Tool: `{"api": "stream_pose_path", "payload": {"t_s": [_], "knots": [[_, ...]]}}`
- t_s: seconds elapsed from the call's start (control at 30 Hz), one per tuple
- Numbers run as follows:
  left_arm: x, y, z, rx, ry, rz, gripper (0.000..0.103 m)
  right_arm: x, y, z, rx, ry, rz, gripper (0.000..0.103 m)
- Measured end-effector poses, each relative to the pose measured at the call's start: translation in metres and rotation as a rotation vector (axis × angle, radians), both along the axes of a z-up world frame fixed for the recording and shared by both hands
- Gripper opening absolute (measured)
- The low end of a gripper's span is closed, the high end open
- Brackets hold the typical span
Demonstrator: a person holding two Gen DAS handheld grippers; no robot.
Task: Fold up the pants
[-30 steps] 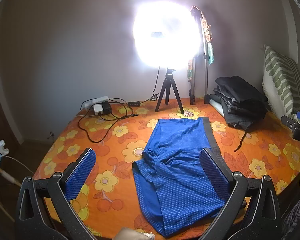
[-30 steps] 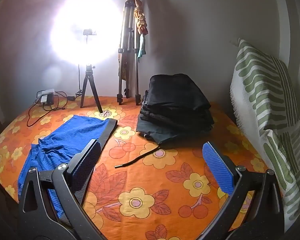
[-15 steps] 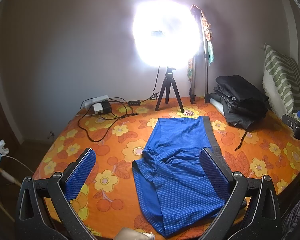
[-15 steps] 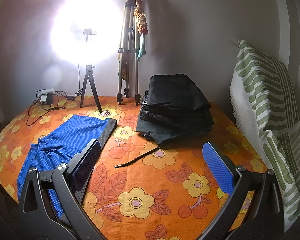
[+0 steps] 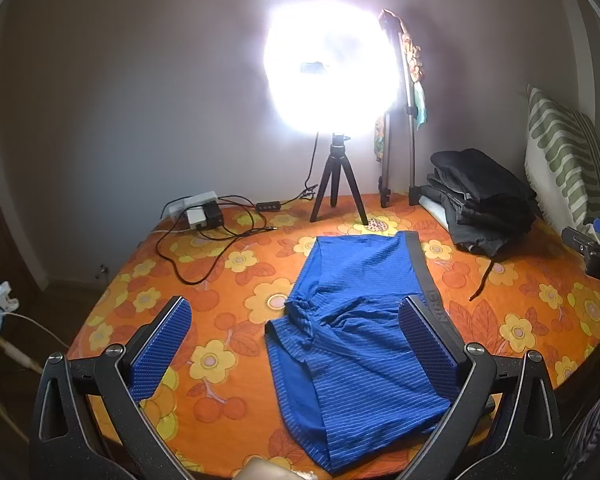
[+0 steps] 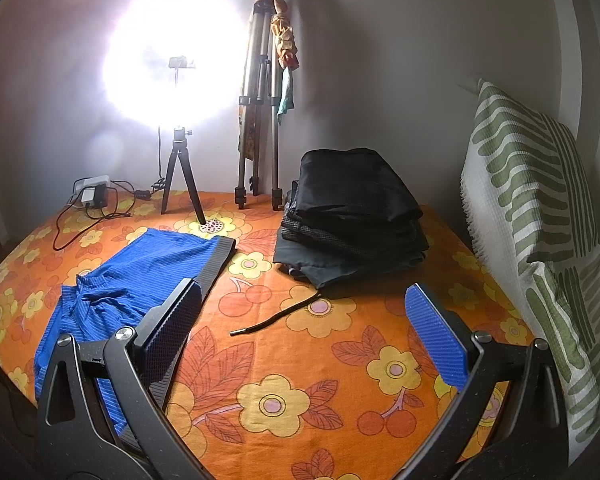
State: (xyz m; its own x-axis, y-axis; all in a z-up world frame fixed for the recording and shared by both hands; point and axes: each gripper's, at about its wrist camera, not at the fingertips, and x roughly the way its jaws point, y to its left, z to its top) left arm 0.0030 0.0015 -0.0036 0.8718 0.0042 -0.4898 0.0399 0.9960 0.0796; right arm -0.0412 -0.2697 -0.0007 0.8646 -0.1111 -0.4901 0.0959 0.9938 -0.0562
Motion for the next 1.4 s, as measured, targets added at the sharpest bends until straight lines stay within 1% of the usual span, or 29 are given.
{"api": "stream_pose_path", "payload": {"t_s": [0.63,0.97,1.07,1.23,1.3,1.4], "knots": [[0.000,0.000,0.004,-0.004,0.000,-0.004,0.103,0.001,0.003,-0.002,-0.004,0.006,0.006,0.103],[-0.001,0.002,0.000,-0.007,0.015,-0.026,0.103,-0.001,0.007,-0.005,-0.009,0.010,0.037,0.103],[0.001,0.007,-0.005,-0.015,0.032,-0.036,0.103,-0.003,0.010,-0.006,-0.015,0.010,0.062,0.103],[0.002,0.011,-0.014,-0.017,0.054,-0.058,0.102,-0.007,0.021,-0.009,-0.023,0.018,0.143,0.103],[0.002,0.012,-0.017,-0.017,0.065,-0.077,0.100,-0.009,0.028,-0.011,-0.031,0.022,0.190,0.103],[0.002,0.009,-0.024,-0.012,0.086,-0.123,0.092,-0.014,0.042,-0.016,-0.049,0.032,0.278,0.103]]}}
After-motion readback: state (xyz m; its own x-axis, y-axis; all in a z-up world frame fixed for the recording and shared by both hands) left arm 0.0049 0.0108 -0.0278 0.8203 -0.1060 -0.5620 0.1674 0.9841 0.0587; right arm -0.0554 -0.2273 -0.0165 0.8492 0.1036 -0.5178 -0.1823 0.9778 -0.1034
